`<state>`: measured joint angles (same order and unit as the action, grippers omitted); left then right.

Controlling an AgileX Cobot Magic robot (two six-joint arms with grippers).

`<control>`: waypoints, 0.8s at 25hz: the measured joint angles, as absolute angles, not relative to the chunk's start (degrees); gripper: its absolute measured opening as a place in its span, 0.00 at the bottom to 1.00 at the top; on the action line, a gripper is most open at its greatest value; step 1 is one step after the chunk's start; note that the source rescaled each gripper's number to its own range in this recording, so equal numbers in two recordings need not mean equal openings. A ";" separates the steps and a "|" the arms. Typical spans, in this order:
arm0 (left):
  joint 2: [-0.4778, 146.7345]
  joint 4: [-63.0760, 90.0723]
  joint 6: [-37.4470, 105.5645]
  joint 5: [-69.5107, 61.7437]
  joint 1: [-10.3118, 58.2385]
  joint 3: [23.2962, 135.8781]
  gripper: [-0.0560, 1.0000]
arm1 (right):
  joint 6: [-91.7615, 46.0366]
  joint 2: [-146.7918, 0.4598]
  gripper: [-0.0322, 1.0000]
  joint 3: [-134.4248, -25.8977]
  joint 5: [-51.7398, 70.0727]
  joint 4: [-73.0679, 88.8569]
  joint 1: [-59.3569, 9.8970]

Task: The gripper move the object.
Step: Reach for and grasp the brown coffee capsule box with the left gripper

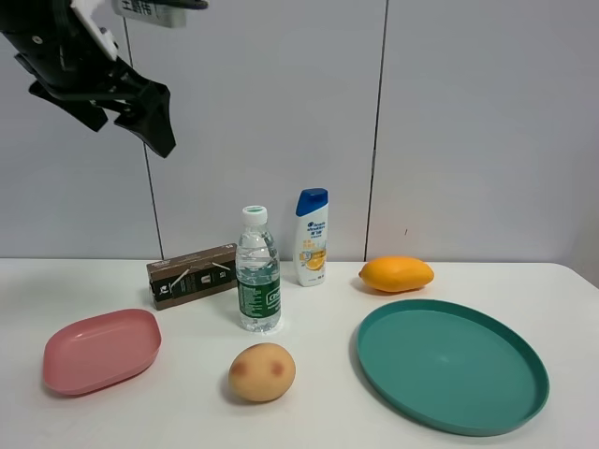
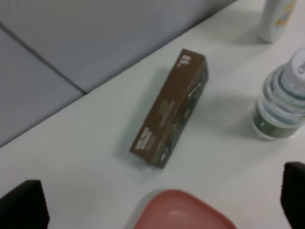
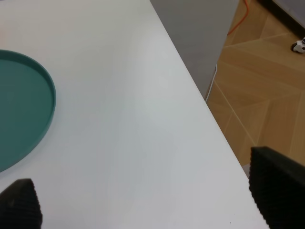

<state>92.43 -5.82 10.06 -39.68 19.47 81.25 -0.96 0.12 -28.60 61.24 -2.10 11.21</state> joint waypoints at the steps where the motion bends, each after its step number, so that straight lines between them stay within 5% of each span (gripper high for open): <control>1: 93.54 -5.82 10.31 -39.06 19.61 81.38 1.00 | -0.96 0.12 1.00 -28.60 61.24 -2.10 11.21; 20: 108.12 -12.62 16.99 -24.25 17.21 81.52 1.00 | -0.96 0.12 1.00 -28.60 61.24 -2.10 11.21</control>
